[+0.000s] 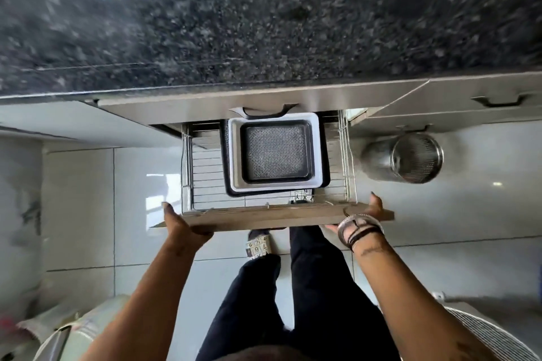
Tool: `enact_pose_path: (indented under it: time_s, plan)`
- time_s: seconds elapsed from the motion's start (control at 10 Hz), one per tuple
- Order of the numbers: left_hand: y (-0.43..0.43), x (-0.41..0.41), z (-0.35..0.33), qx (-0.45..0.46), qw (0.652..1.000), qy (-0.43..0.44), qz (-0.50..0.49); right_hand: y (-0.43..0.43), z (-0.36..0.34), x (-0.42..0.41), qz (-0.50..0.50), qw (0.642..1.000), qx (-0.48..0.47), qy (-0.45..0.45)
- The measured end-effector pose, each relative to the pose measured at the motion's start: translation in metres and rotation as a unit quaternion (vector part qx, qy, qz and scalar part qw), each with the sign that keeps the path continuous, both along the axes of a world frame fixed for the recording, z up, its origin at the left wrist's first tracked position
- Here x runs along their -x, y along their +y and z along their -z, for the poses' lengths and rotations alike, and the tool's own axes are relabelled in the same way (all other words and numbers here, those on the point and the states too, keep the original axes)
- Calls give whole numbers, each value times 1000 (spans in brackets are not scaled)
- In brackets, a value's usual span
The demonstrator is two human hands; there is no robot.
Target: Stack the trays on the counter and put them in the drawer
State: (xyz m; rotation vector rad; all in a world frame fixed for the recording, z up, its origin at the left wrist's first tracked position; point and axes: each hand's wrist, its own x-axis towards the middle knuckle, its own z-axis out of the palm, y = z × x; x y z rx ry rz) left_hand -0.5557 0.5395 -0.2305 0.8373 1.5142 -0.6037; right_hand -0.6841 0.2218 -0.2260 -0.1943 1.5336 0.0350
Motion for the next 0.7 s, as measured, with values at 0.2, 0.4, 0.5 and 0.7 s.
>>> enact_pose_path:
  time_s: [0.2,0.4,0.5,0.7]
  plan:
    - [-24,-73,1,84,990,-97,-62,-43,8,-57,42,996,-4,-80]
    - [-70,-147,-13,138,969,-199,-36,-81,13,-137,15,980,34,-196]
    - [-83,-163,-17,125,972,-196,-28,-90,1,-152,-6,979,54,-194]
    - [-102,-122,-76,91,953,-164,238,-71,-108,-135,-134,971,165,-110]
